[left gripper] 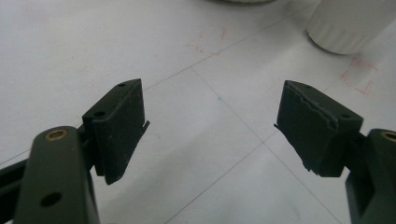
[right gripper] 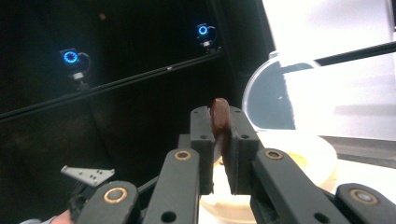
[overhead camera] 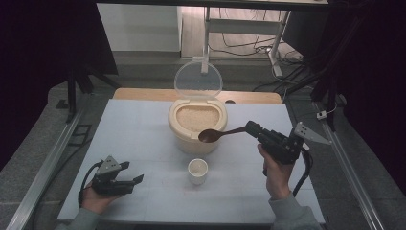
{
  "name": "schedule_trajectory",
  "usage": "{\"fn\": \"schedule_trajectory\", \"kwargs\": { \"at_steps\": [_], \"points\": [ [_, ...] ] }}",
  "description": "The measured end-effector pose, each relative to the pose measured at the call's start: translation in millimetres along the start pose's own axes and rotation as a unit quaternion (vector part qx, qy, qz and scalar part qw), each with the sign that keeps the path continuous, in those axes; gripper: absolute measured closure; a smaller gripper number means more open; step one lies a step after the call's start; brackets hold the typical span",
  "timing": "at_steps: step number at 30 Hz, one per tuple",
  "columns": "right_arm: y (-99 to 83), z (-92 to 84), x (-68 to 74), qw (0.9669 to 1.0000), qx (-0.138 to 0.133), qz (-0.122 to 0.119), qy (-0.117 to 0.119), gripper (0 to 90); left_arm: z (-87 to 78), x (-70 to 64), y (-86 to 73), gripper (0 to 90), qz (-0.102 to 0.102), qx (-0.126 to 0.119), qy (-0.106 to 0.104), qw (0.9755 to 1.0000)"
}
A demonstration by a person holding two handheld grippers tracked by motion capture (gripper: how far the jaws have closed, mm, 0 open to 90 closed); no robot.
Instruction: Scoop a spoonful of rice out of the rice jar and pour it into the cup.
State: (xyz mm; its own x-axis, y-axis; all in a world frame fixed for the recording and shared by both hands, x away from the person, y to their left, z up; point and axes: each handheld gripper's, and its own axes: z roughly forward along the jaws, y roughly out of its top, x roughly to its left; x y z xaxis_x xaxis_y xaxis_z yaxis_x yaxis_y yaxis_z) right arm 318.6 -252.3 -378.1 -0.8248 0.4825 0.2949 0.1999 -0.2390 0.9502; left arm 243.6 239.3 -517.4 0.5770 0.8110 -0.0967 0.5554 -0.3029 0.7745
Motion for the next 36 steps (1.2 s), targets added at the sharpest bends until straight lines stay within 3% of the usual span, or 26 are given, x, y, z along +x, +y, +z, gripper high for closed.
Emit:
{"fn": "schedule_trajectory", "kwargs": {
  "at_steps": [10, 17, 19, 27, 28, 36],
  "points": [
    [16.1, 18.9, -19.3, 0.9991, 0.005, 0.001, -0.042, 83.0, 1.9, -0.3, 0.0, 22.8, 0.001, 0.003, -0.001, 1.0],
    [23.7, 38.7, -32.1, 0.9967, 0.028, -0.007, -0.076, 83.1, 2.6, -0.8, 0.7, 21.9, 0.002, 0.004, 0.0, 1.0],
    [25.8, 46.1, -32.3, 0.9945, 0.037, -0.023, -0.095, 83.1, 3.7, -1.3, 0.8, 21.9, 0.003, 0.005, -0.003, 1.0],
    [26.2, 61.1, -33.7, 0.9901, 0.056, -0.048, -0.119, 83.0, 3.7, -3.1, 1.4, 21.8, 0.008, 0.007, -0.007, 0.9999],
    [25.8, 64.7, -32.7, 0.9873, 0.064, -0.064, -0.131, 83.0, 3.7, -3.2, 1.5, 21.8, 0.008, 0.006, -0.008, 0.9999],
    [23.5, 72.5, -32.7, 0.982, 0.081, -0.087, -0.147, 83.0, 3.3, -2.8, 1.5, 21.8, 0.007, 0.006, -0.007, 0.9999]
  ]
}}
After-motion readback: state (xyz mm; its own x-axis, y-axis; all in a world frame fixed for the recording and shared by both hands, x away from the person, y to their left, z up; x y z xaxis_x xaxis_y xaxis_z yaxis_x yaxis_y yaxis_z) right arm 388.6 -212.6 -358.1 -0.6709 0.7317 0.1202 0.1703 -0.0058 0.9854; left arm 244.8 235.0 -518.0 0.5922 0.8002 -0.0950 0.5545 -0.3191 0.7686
